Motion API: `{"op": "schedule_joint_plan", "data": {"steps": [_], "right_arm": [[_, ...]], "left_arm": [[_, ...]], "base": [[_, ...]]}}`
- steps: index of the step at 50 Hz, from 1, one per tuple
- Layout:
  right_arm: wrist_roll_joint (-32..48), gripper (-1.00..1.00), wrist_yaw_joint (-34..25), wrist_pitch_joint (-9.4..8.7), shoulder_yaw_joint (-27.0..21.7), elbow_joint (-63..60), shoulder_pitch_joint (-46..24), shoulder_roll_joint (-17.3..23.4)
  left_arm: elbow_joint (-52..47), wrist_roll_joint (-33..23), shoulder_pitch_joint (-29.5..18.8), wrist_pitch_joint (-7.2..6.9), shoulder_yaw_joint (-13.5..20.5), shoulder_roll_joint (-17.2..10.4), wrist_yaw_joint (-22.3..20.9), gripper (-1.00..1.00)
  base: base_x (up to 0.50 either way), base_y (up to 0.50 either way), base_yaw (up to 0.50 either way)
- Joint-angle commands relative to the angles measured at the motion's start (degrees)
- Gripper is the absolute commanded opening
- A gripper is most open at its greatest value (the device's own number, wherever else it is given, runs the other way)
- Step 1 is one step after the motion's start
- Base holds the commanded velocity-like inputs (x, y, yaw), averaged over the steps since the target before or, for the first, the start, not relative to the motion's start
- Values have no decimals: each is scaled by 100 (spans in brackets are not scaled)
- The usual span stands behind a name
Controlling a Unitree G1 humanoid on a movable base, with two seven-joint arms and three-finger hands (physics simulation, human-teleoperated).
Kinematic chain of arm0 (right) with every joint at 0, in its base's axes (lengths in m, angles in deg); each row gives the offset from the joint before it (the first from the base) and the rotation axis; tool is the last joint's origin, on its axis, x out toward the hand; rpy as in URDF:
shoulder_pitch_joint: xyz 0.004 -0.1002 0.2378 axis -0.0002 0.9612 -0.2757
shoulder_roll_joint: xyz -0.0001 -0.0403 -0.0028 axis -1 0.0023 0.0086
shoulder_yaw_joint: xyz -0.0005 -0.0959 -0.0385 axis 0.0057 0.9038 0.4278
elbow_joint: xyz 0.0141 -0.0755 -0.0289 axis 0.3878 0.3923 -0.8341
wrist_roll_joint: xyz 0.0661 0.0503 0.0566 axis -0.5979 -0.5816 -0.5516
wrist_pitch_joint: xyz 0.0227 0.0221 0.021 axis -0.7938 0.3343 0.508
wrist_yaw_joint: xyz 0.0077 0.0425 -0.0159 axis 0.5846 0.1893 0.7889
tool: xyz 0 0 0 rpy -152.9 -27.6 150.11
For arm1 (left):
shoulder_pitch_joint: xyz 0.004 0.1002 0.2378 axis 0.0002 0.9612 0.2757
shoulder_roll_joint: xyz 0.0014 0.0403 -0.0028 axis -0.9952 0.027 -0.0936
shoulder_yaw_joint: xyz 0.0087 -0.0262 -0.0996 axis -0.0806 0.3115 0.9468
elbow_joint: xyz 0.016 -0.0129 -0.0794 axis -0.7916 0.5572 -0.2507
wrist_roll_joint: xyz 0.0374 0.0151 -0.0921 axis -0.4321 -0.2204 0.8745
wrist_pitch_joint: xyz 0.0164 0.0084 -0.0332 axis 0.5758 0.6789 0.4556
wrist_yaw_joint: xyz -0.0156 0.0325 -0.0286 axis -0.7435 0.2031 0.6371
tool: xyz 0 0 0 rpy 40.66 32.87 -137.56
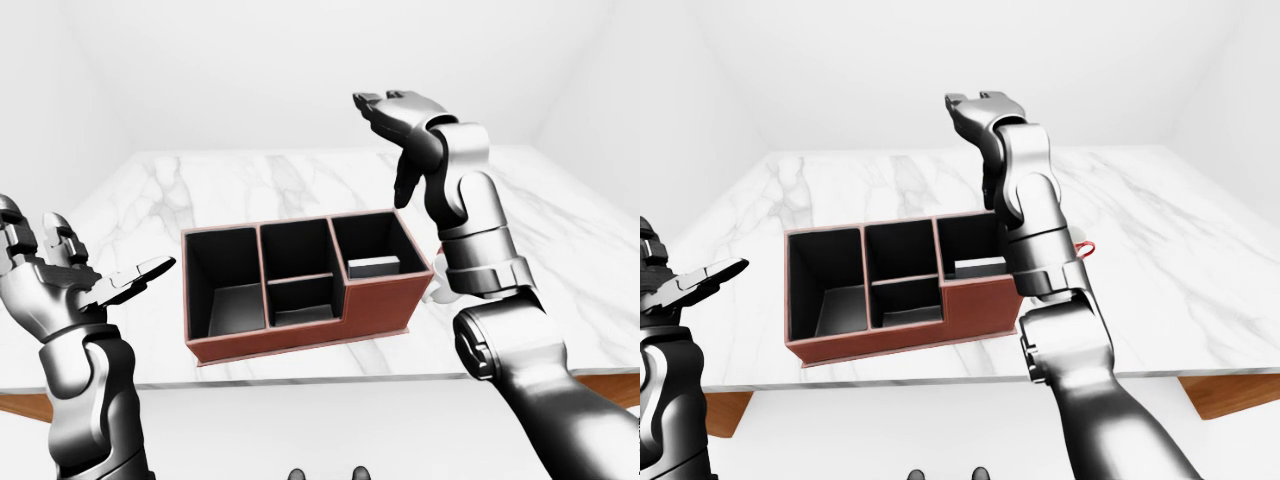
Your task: Pick up the book and place it in the right compartment of the caddy.
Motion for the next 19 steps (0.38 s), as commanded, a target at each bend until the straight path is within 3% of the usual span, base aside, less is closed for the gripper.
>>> {"op": "schedule_joint_plan", "data": {"steps": [1, 19], "right_arm": [[237, 100, 0, 0, -118, -1403, 221, -125], [856, 100, 0, 0, -115, -3889, 798, -356]], "left_arm": [[0, -4, 10, 0, -1, 7, -6, 100], [-44, -12, 18, 0, 0, 20, -6, 100]], "base": [[0, 0, 0], [0, 0, 0]]}}
